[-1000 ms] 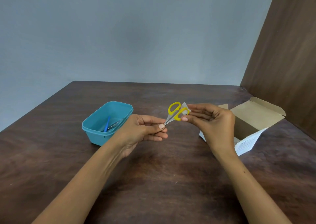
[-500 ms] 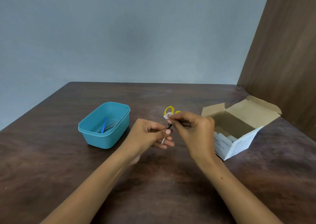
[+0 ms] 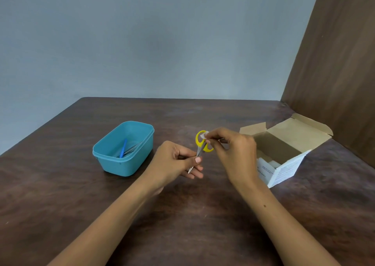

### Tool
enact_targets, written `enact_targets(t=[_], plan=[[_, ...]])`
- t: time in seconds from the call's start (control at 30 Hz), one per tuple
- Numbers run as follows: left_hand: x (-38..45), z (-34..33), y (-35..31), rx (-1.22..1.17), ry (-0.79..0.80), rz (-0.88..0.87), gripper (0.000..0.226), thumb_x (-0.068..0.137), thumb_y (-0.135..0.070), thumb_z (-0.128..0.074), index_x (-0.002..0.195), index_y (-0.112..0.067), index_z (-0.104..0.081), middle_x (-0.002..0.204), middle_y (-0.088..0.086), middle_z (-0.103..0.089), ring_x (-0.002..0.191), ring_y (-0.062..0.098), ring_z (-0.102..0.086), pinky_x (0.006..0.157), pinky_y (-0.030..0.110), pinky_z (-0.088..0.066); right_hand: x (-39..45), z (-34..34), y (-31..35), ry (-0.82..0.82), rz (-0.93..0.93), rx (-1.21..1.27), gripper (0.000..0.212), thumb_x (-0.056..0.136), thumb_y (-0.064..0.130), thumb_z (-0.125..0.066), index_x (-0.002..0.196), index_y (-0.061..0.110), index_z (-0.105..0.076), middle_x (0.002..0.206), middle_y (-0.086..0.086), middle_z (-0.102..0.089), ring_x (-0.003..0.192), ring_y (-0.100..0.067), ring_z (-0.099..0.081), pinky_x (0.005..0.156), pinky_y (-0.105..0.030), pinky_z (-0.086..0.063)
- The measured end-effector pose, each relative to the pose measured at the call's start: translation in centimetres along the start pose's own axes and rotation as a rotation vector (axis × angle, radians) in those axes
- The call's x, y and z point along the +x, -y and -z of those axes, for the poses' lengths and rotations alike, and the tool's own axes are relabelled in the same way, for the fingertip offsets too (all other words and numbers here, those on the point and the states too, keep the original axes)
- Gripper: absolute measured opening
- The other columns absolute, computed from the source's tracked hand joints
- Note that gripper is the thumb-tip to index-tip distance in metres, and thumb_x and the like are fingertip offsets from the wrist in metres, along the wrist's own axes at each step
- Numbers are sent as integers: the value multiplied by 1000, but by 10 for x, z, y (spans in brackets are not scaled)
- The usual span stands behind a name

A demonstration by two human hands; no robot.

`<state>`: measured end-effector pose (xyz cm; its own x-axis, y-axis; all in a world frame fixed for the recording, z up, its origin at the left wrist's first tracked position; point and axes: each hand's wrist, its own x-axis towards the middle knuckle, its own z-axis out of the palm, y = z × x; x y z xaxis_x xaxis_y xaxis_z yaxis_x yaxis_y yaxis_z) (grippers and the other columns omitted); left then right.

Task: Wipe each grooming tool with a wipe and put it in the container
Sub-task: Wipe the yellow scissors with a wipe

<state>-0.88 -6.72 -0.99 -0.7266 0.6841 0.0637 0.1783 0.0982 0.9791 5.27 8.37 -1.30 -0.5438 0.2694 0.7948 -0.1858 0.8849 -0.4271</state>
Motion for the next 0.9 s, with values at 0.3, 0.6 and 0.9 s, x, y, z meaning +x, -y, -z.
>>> enact_targets(t=[0.3, 0.6, 0.9], plan=[[3, 1, 6, 97, -44, -13, 11, 87, -4, -64, 80, -9, -72, 66, 7, -71, 59, 22, -72, 50, 21, -53, 2, 4, 6, -71, -137, 299, 8, 77, 3, -74, 78, 11, -71, 77, 6, -73, 72, -4, -69, 69, -25, -57], [3, 1, 4, 37, -38, -21, 11, 87, -4, -63, 81, -6, -72, 63, 5, -71, 58, 20, -71, 51, 21, -54, 1, -2, 2, 57, -77, 170, 13, 74, 4, -75, 73, 14, -68, 73, 9, -72, 68, -8, -70, 63, -36, -57], [3, 3, 3, -9, -50, -40, 9, 86, -5, -64, 82, -3, -72, 65, 7, -72, 61, 23, -72, 53, 22, -56, -1, -2, -9, 21, -88, 84, 14, 75, -2, -71, 76, 12, -68, 79, 7, -74, 71, -11, -70, 64, -39, -57]])
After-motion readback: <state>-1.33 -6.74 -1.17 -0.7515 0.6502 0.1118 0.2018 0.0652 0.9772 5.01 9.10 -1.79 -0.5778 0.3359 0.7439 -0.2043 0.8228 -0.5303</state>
